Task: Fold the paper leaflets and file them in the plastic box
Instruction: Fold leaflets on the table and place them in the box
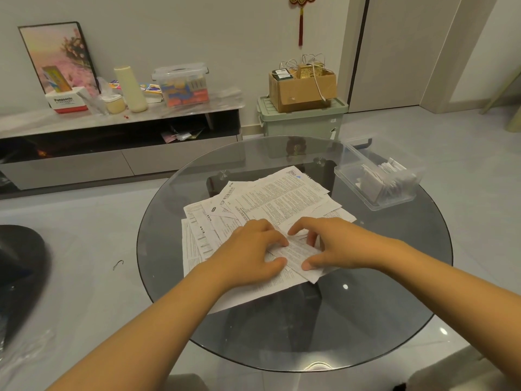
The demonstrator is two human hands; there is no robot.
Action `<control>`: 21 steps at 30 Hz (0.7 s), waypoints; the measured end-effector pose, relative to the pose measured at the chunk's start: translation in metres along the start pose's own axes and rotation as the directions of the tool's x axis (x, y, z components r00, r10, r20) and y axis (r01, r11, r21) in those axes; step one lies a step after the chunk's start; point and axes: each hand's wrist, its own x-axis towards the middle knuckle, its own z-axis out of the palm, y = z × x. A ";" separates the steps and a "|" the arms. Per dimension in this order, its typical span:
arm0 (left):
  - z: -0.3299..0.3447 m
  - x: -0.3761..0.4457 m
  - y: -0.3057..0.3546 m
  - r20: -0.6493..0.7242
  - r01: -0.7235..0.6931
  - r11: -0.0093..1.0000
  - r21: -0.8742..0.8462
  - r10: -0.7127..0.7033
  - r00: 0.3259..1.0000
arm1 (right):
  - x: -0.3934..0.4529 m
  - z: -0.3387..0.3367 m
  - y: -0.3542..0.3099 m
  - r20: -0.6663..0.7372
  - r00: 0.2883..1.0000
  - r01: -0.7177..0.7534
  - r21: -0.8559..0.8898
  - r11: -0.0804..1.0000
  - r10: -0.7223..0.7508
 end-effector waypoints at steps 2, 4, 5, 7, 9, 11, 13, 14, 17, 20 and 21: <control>-0.001 -0.001 -0.002 0.017 -0.007 0.998 -0.059 0.008 1.000 | -0.002 -0.002 0.001 0.051 0.998 0.021 0.029 0.999 -0.022; -0.003 -0.002 -0.002 0.037 -0.010 0.995 -0.102 0.013 0.999 | -0.004 -0.002 0.002 0.100 0.994 0.033 0.028 0.999 -0.036; -0.004 -0.002 -0.002 0.047 -0.011 0.994 -0.111 0.016 0.999 | -0.005 -0.003 0.002 0.125 0.991 0.038 0.026 0.999 -0.041; -0.006 -0.003 -0.002 0.077 -0.006 0.994 -0.113 0.015 0.997 | -0.008 -0.004 0.002 0.175 0.983 0.046 0.039 0.998 -0.052; -0.008 -0.005 -0.002 0.114 -0.003 0.995 -0.101 0.014 0.993 | -0.011 -0.004 0.001 0.200 0.978 0.052 0.053 0.997 -0.061; -0.010 -0.006 -0.002 0.143 0.001 0.996 -0.092 0.012 0.990 | -0.013 -0.002 0.001 0.193 0.978 0.071 0.035 0.997 -0.077; -0.011 -0.007 -0.002 0.163 0.005 0.996 -0.094 0.010 0.987 | -0.015 -0.001 0.001 0.163 0.981 0.105 0.021 0.994 -0.107; -0.012 -0.007 -0.002 0.171 0.012 0.995 -0.099 0.005 0.985 | -0.015 0.000 0.001 0.141 0.982 0.125 0.032 0.992 -0.128; -0.016 -0.007 0.000 0.219 0.074 0.980 -0.186 -0.033 0.975 | -0.016 -0.004 0.004 0.056 0.986 0.148 0.129 0.981 -0.156; -0.020 -0.008 0.003 0.274 0.146 0.942 -0.302 -0.060 0.960 | -0.013 -0.008 0.004 -0.053 0.993 0.114 0.200 0.973 -0.105; -0.020 -0.008 0.003 0.267 0.154 0.937 -0.313 -0.068 0.961 | -0.011 -0.008 0.004 -0.087 0.993 0.098 0.217 0.971 -0.081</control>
